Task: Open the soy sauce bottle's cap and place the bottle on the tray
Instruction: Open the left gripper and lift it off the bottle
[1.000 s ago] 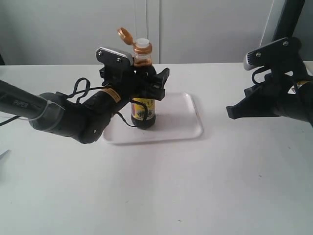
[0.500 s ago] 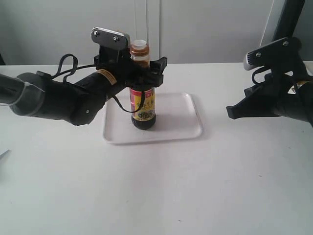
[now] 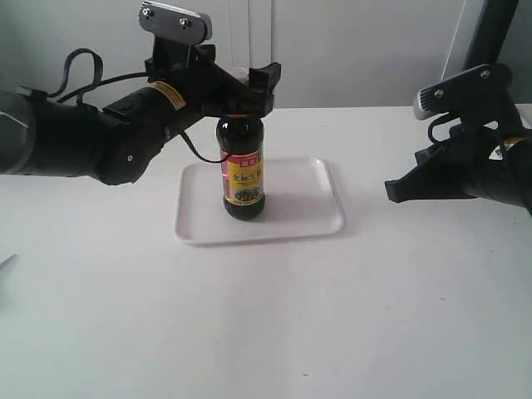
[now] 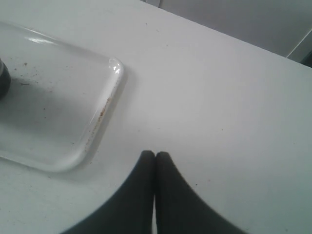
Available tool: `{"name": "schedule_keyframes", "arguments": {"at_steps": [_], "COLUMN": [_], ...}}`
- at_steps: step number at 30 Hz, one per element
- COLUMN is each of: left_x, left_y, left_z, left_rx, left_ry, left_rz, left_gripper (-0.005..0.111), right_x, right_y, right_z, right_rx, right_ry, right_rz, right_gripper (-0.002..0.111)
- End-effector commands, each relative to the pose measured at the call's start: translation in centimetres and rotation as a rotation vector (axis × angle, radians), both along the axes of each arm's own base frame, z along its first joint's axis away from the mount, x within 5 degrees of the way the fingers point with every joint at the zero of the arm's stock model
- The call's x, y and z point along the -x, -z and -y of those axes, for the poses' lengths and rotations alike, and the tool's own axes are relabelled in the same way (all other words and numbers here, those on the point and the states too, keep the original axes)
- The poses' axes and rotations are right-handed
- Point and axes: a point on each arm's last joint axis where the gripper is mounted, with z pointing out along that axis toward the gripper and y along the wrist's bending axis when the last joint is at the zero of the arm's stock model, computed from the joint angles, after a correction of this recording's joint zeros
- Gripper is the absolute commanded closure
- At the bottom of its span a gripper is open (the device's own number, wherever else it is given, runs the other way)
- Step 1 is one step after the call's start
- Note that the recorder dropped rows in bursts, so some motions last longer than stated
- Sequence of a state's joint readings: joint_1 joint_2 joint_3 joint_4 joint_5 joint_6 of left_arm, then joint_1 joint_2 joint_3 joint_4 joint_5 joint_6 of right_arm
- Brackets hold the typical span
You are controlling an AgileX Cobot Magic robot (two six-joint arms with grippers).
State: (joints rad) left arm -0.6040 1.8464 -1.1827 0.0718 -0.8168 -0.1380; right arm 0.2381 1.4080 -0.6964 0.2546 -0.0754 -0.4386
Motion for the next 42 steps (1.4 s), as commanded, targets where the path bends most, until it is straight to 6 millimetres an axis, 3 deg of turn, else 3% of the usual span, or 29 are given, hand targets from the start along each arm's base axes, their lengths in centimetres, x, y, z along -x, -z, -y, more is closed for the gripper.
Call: {"name": "schedule_keyframes", "arguments": {"at_steps": [1,10,19,33,38,42], "left_x": [0.4,1.1,1.8,4.9,5.6,6.2], "left_y": [-1.7,-3.9,-4.8,-8.2,-8.6,-8.7], "left_z": [-0.4,-0.9,-1.3,-3.4,-4.0,-4.4], "left_rx": [0.024,0.047,0.002,-0.143,-0.182,-0.217], "left_ry": [-0.004,-0.003,0.000,0.009,0.005,0.002], "left_rz": [0.039,0.076,0.020,-0.104,-0.159,-0.209], "left_gripper": [0.008,0.008,0.008,0.010,0.022,0.048], "right_x": [-0.1,-0.1,-0.1,-0.1,0.0,0.0], "right_y": [0.0,0.0,0.0,-0.1,0.0,0.0], "right_z": [0.3,0.3,0.3,0.3,0.2,0.2], "right_rx": [0.007,0.007,0.007,0.003,0.004,0.005], "right_ry": [0.005,0.005,0.005,0.008,0.006,0.005], "right_rz": [0.005,0.005,0.006,0.010,-0.002,-0.004], "right_gripper": [0.108,0.108,0.108,0.108,0.108,0.108]}}
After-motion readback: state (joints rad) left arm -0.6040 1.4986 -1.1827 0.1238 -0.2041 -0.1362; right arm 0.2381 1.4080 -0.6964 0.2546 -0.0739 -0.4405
